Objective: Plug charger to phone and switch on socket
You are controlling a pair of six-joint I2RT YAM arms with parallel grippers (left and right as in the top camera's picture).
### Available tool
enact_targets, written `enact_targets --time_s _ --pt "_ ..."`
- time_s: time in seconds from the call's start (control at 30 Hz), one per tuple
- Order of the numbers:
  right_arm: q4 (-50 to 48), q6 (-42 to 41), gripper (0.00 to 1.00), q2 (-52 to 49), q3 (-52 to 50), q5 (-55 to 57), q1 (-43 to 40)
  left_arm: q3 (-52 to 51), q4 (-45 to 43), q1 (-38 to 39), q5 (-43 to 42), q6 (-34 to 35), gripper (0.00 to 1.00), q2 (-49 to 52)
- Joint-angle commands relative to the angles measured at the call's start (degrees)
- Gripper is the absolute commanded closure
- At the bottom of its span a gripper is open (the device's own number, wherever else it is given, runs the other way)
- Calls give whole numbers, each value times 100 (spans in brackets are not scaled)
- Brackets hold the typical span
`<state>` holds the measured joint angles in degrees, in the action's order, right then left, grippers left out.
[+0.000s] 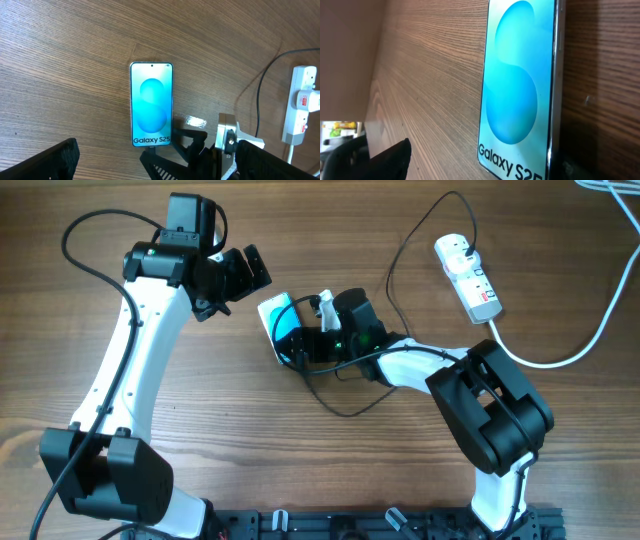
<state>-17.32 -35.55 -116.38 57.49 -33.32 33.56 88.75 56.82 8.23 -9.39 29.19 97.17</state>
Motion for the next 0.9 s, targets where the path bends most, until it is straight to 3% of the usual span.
enact_targets --time_s 0.0,0.17,0.5,0.87 --pt "22 236 10 -72 103 168 2 39 4 -15 72 -48 0 -105" --pt "142 282 1 -63 140 72 92 39 4 -15 72 -48 0 -105" --pt "474 1158 1 -61 162 1196 844 39 4 -15 72 -48 0 -105" --pt "439 1604 0 184 236 1425 839 39 4 -15 72 -48 0 -105"
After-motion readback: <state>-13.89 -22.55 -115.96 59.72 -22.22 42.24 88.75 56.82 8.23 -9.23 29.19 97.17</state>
